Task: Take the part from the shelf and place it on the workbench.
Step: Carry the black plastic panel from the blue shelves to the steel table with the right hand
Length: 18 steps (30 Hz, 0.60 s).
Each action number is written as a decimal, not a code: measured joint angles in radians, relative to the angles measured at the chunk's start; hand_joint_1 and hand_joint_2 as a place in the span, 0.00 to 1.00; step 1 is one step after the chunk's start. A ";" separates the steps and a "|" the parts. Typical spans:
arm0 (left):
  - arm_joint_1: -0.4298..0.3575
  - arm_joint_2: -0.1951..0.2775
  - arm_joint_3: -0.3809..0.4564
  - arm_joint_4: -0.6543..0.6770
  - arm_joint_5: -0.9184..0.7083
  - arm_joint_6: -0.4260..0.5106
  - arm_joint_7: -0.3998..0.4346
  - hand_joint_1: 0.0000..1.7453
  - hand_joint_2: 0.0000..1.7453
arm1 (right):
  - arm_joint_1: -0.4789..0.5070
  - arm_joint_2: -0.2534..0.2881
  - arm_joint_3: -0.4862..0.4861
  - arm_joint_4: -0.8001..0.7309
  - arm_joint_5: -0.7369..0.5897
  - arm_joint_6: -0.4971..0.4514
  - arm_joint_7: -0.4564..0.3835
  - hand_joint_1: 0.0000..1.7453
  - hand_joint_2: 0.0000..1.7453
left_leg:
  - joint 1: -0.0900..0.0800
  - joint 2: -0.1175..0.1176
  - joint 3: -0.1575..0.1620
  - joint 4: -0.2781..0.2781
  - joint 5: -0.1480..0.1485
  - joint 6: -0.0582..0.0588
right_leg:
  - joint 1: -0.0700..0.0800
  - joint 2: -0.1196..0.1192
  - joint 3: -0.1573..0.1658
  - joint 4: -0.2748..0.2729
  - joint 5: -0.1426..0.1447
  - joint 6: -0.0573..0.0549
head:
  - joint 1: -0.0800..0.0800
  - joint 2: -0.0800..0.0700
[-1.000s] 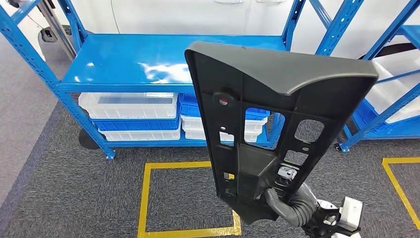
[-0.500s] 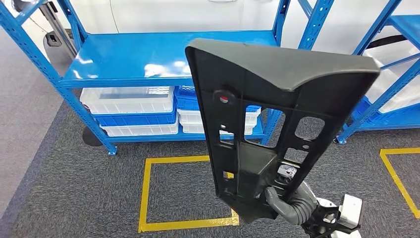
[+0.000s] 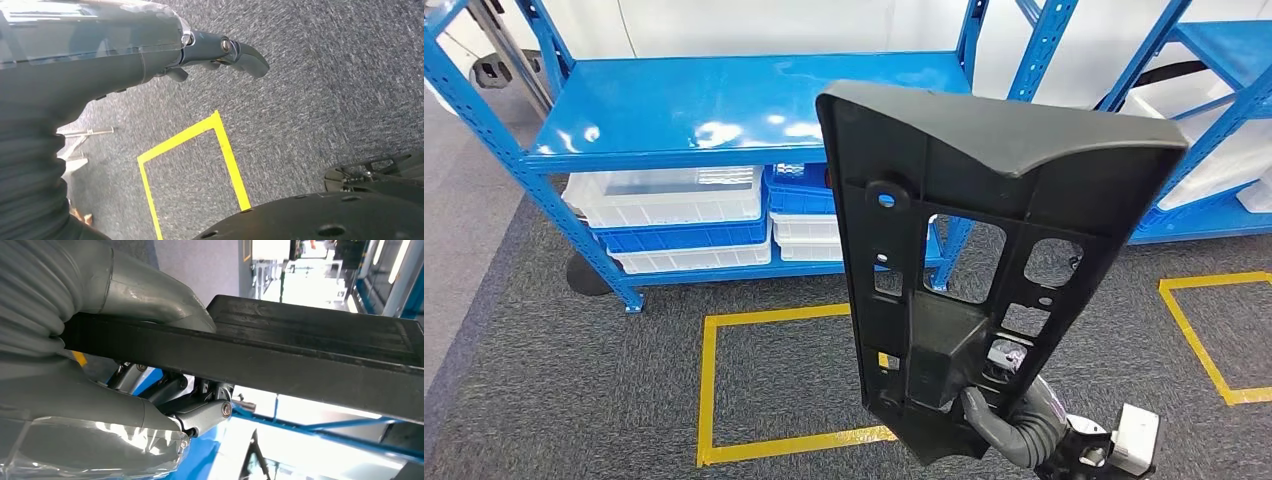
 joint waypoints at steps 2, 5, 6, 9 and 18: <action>0.001 0.000 0.000 0.000 0.000 0.000 0.000 0.00 1.00 | 0.016 0.000 -0.005 -0.008 0.003 0.001 0.000 1.00 1.00 | 0.000 0.016 0.000 0.001 -0.001 -0.001 | 0.000 -0.007 0.018 -0.043 0.045 0.000 | 0.000 0.000; 0.004 0.000 0.000 0.000 -0.001 0.000 -0.001 0.00 1.00 | 0.022 0.000 -0.012 -0.023 0.013 -0.002 0.000 1.00 1.00 | -0.005 0.038 0.003 0.005 -0.005 -0.009 | 0.007 -0.056 0.105 -0.229 0.128 -0.013 | 0.000 0.000; 0.005 0.000 0.000 0.000 -0.002 -0.001 -0.001 0.00 1.00 | 0.026 0.000 -0.013 -0.028 0.017 -0.006 0.000 1.00 1.00 | -0.007 0.044 0.004 0.006 -0.006 -0.014 | 0.011 -0.066 0.116 -0.258 0.135 -0.020 | 0.000 0.000; 0.005 0.000 0.000 0.000 -0.008 -0.005 0.000 0.00 1.00 | 0.051 0.000 -0.017 -0.047 0.026 -0.016 -0.003 1.00 1.00 | -0.009 0.056 0.005 0.007 -0.009 -0.031 | 0.013 -0.046 0.111 -0.267 0.140 -0.037 | 0.000 0.000; -0.009 0.004 0.000 0.000 -0.001 -0.004 0.000 0.00 1.00 | 0.077 0.004 -0.021 -0.064 0.034 -0.014 -0.010 1.00 1.00 | -0.006 -0.022 -0.089 0.219 -0.083 -0.046 | 0.009 0.048 0.109 -0.267 0.152 -0.059 | 0.000 0.000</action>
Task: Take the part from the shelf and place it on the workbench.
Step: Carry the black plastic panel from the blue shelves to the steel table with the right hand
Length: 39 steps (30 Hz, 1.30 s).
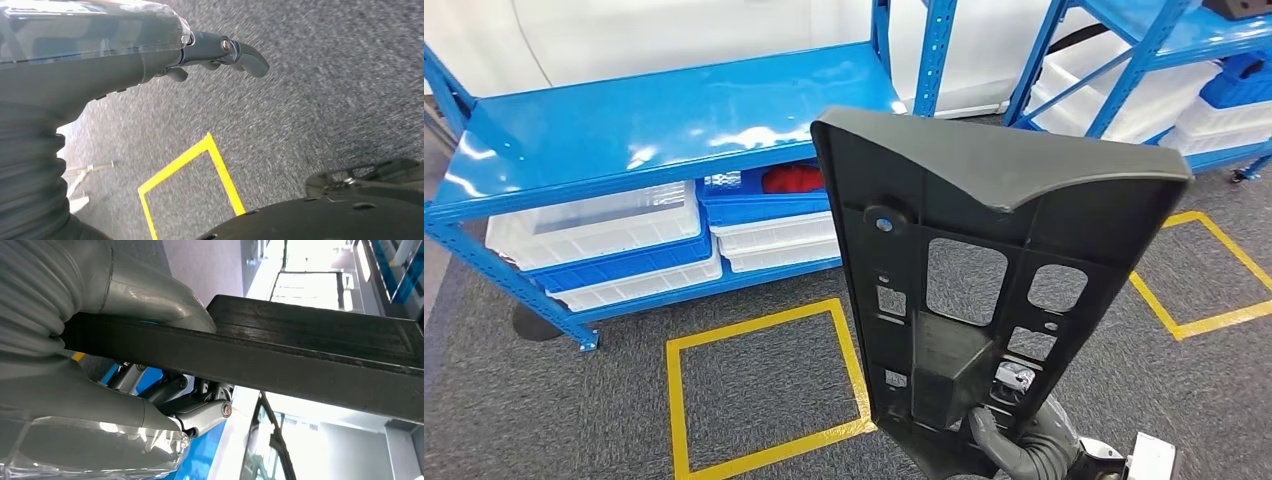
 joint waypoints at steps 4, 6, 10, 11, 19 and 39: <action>0.001 0.000 0.000 0.000 -0.008 0.003 0.001 0.00 1.00 | 0.007 0.007 -0.004 -0.008 0.004 -0.002 -0.006 1.00 1.00 | 0.001 -0.058 0.089 -0.197 0.069 0.019 | 0.000 0.047 -0.013 0.014 -0.003 0.017 | 0.000 0.000; 0.001 -0.001 0.000 0.000 -0.015 0.004 0.002 0.00 1.00 | 0.017 0.008 -0.011 -0.014 0.006 -0.002 -0.008 1.00 1.00 | 0.001 -0.043 0.091 -0.204 0.073 0.028 | -0.003 0.063 -0.019 0.014 0.001 0.030 | 0.000 0.000; 0.004 -0.004 0.000 0.000 -0.029 0.007 0.007 0.00 1.00 | 0.026 0.012 -0.022 -0.022 0.014 -0.002 -0.013 1.00 1.00 | 0.004 0.003 0.094 -0.219 0.081 0.048 | -0.002 -0.022 -0.076 0.133 -0.072 0.050 | 0.000 0.000; 0.006 -0.004 0.000 0.000 -0.031 0.007 0.008 0.00 1.00 | 0.027 0.013 -0.024 -0.022 0.016 -0.001 -0.014 1.00 1.00 | 0.003 0.015 0.092 -0.218 0.081 0.050 | -0.005 -0.039 -0.108 0.198 -0.104 0.054 | 0.000 0.000; 0.012 -0.004 0.000 0.000 -0.040 0.007 0.012 0.00 1.00 | 0.034 0.024 -0.034 -0.023 0.022 0.000 -0.017 1.00 1.00 | -0.004 0.092 0.099 -0.211 0.069 0.031 | -0.004 -0.128 -0.005 0.017 -0.012 0.044 | 0.000 0.000; 0.002 0.003 0.000 0.000 -0.016 0.015 -0.007 0.00 1.00 | -0.004 0.034 -0.042 0.009 -0.002 0.064 -0.046 1.00 1.00 | 0.006 -0.037 0.092 -0.210 0.076 0.034 | -0.008 0.037 -0.044 0.041 -0.007 0.042 | 0.000 0.000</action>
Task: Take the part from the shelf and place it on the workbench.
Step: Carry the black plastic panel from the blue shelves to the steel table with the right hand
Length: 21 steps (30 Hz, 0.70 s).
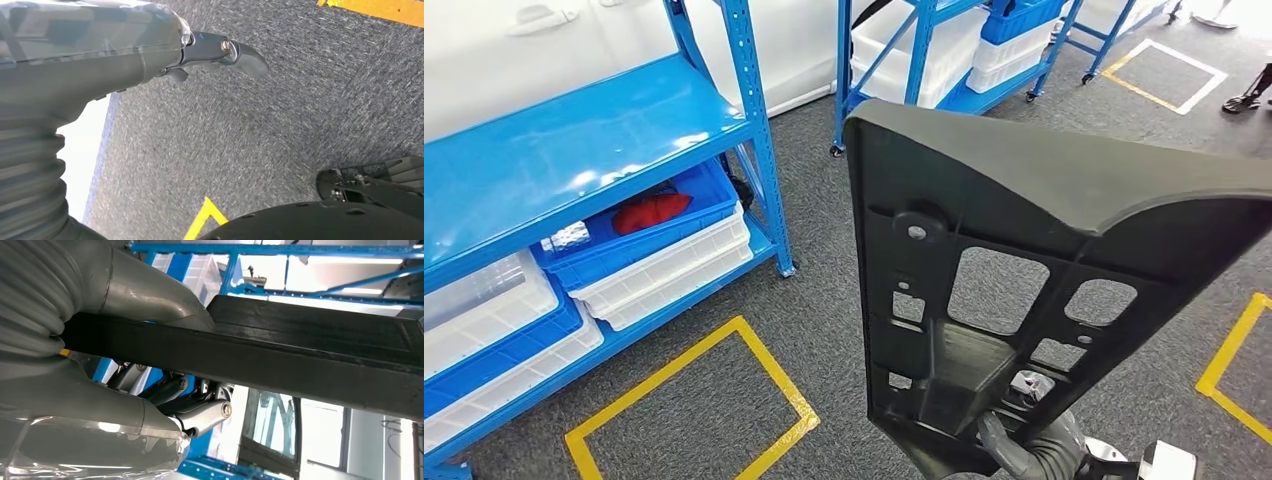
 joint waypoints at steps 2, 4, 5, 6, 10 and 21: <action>0.005 0.000 0.000 0.000 0.003 0.001 -0.001 0.00 1.00 | -0.012 0.000 0.000 0.012 -0.004 0.005 -0.003 1.00 1.00 | 0.000 0.027 0.002 -0.006 0.002 0.009 | 0.000 -0.062 -0.044 0.090 -0.052 0.008 | 0.000 0.000; 0.008 0.000 0.000 0.000 0.004 0.001 -0.002 0.00 1.00 | -0.020 0.000 0.001 0.021 -0.005 0.005 -0.003 1.00 1.00 | -0.002 0.051 0.000 -0.005 0.001 0.012 | -0.003 -0.086 -0.103 0.209 -0.105 0.015 | 0.000 0.000; 0.009 0.000 0.000 0.000 0.003 0.001 -0.002 0.00 1.00 | -0.020 0.000 0.002 0.025 -0.005 0.003 -0.003 1.00 1.00 | -0.003 0.064 0.000 -0.005 0.000 0.012 | -0.005 -0.089 -0.118 0.242 -0.112 0.018 | 0.000 0.000; 0.010 0.000 0.000 0.000 0.002 0.001 -0.001 0.00 1.00 | -0.019 0.000 0.002 0.027 -0.004 0.002 -0.002 1.00 1.00 | -0.003 0.076 0.001 -0.005 -0.002 0.011 | -0.006 -0.091 -0.114 0.236 -0.098 0.018 | 0.000 0.000; 0.014 0.001 0.000 0.000 -0.002 0.000 0.003 0.00 1.00 | -0.019 0.001 0.002 0.030 -0.004 -0.006 -0.001 1.00 1.00 | -0.009 0.116 0.011 -0.003 -0.011 -0.002 | 0.003 -0.147 0.011 0.005 0.000 0.001 | 0.000 0.000; 0.001 0.014 0.000 0.000 0.004 0.008 -0.013 0.00 1.00 | -0.017 0.017 0.003 0.038 -0.007 0.001 -0.003 1.00 1.00 | -0.007 0.048 -0.117 0.283 -0.145 -0.040 | 0.001 -0.056 0.029 -0.043 0.013 -0.044 | 0.000 0.000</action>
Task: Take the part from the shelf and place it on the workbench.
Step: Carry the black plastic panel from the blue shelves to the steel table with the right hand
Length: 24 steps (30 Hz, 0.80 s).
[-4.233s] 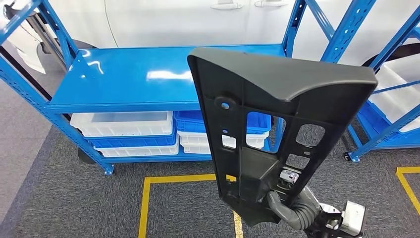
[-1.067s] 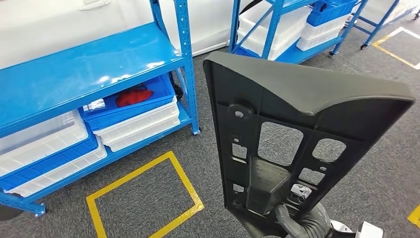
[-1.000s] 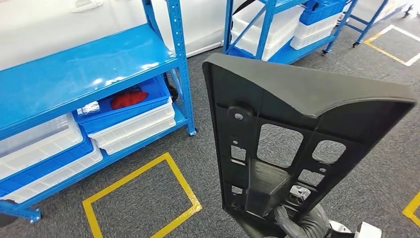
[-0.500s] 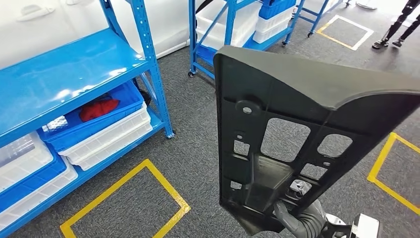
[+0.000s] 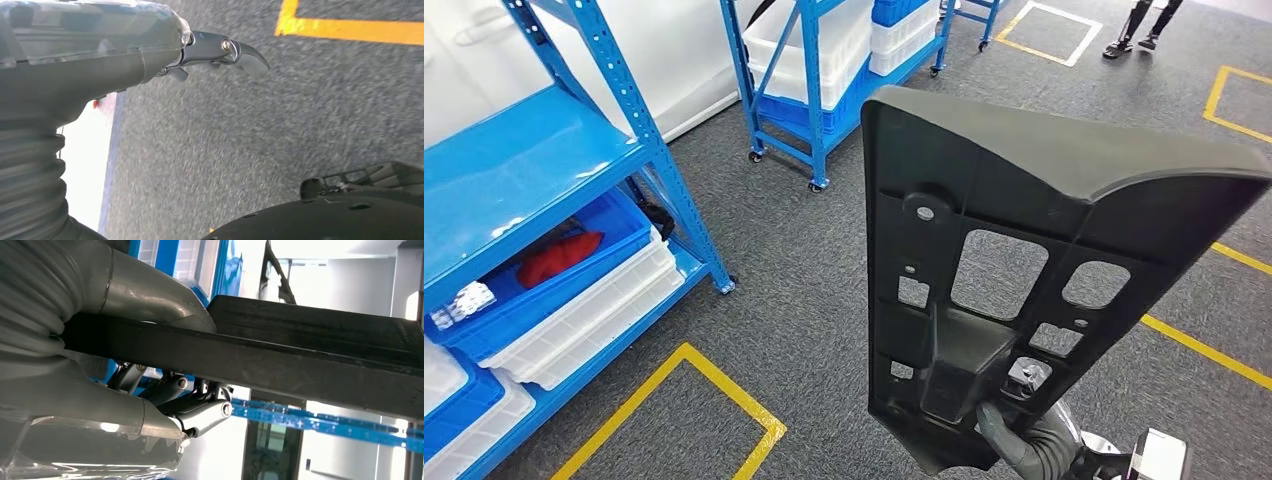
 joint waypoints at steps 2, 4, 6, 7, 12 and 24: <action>0.001 0.003 0.000 0.000 0.000 0.002 0.000 0.00 1.00 | 0.003 0.004 0.000 0.003 -0.001 0.001 0.000 1.00 1.00 | 0.004 -0.015 0.036 -0.089 0.067 -0.001 | -0.001 0.031 0.002 0.005 -0.002 0.004 | 0.000 0.000; 0.001 0.006 0.000 0.000 0.001 0.003 -0.001 0.00 1.00 | 0.007 0.008 0.001 0.003 0.002 -0.003 0.000 1.00 1.00 | 0.012 -0.060 0.086 -0.213 0.124 0.001 | -0.001 0.058 -0.003 0.017 -0.008 0.013 | 0.000 0.000; 0.000 0.007 0.000 0.000 0.002 0.003 -0.001 0.00 1.00 | 0.014 0.012 0.001 0.002 0.007 -0.009 -0.001 1.00 1.00 | 0.013 -0.084 0.105 -0.260 0.133 0.009 | -0.001 0.081 -0.014 0.026 -0.011 0.025 | 0.000 0.000; 0.000 0.007 0.000 0.000 0.002 0.003 0.000 0.00 1.00 | 0.018 0.013 0.002 0.001 0.008 -0.011 -0.002 1.00 1.00 | 0.011 -0.076 0.107 -0.263 0.132 0.015 | -0.003 0.091 -0.017 0.027 -0.010 0.031 | 0.000 0.000; 0.006 0.005 0.000 0.000 0.001 0.001 0.012 0.00 1.00 | 0.027 0.021 0.004 0.000 0.018 -0.019 -0.004 1.00 1.00 | 0.009 -0.015 0.114 -0.277 0.137 0.047 | -0.002 -0.011 -0.085 0.161 -0.083 0.055 | 0.000 0.000; 0.015 0.008 0.000 0.000 0.003 -0.014 0.035 0.00 1.00 | 0.035 0.045 0.017 0.000 0.047 -0.031 -0.022 1.00 1.00 | -0.008 0.089 0.138 -0.279 0.111 0.020 | 0.012 -0.068 -0.012 0.011 -0.006 0.014 | 0.000 0.000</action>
